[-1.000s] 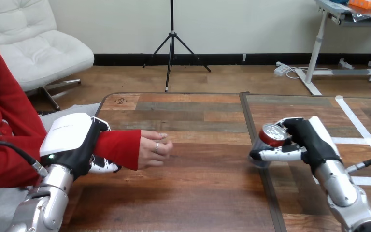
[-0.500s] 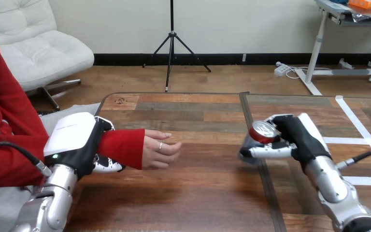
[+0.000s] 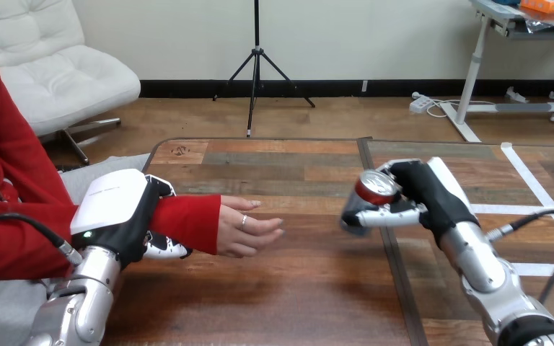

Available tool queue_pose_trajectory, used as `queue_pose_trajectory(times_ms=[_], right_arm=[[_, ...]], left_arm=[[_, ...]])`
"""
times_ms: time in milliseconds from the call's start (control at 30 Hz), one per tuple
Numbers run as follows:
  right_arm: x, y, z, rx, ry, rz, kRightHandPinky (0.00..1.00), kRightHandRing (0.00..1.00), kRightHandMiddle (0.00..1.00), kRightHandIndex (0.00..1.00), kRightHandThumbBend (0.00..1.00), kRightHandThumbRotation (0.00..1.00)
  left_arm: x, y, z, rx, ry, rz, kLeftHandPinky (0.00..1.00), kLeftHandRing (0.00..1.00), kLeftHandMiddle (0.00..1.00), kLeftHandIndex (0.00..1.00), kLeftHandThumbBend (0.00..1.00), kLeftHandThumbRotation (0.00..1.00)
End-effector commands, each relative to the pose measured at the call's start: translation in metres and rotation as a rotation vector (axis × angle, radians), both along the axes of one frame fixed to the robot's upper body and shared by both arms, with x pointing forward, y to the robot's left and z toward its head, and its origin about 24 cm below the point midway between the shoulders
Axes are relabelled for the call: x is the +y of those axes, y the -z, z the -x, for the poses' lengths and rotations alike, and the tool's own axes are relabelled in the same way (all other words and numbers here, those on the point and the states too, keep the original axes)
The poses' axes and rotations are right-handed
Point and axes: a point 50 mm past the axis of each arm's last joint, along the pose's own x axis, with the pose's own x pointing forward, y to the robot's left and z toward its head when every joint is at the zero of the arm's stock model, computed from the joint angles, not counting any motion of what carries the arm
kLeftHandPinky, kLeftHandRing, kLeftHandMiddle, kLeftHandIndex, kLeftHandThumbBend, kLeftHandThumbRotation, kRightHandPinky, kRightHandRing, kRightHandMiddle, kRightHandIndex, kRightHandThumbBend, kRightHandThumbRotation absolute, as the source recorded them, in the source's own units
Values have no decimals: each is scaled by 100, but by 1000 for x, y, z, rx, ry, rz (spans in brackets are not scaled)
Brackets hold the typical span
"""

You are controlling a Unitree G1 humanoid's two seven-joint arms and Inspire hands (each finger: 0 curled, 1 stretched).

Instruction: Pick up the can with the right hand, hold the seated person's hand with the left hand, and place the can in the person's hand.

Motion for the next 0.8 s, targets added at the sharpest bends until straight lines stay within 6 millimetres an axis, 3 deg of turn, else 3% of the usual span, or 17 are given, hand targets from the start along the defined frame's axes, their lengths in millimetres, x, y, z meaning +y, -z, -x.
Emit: queue_pose_trajectory(times_ms=[0,767], right_arm=[[48,-117,-48,-410,-159,-19,31,36,42,45,79,0],[66,-133,-50,-453,-214,-56,29,34,41,44,80,0]], left_arm=[[-42,-104,-34,-414,130,125,17,24,35,39,70,0],[-57,-113,-39,-426,154,173,16,24,34,38,71,0]])
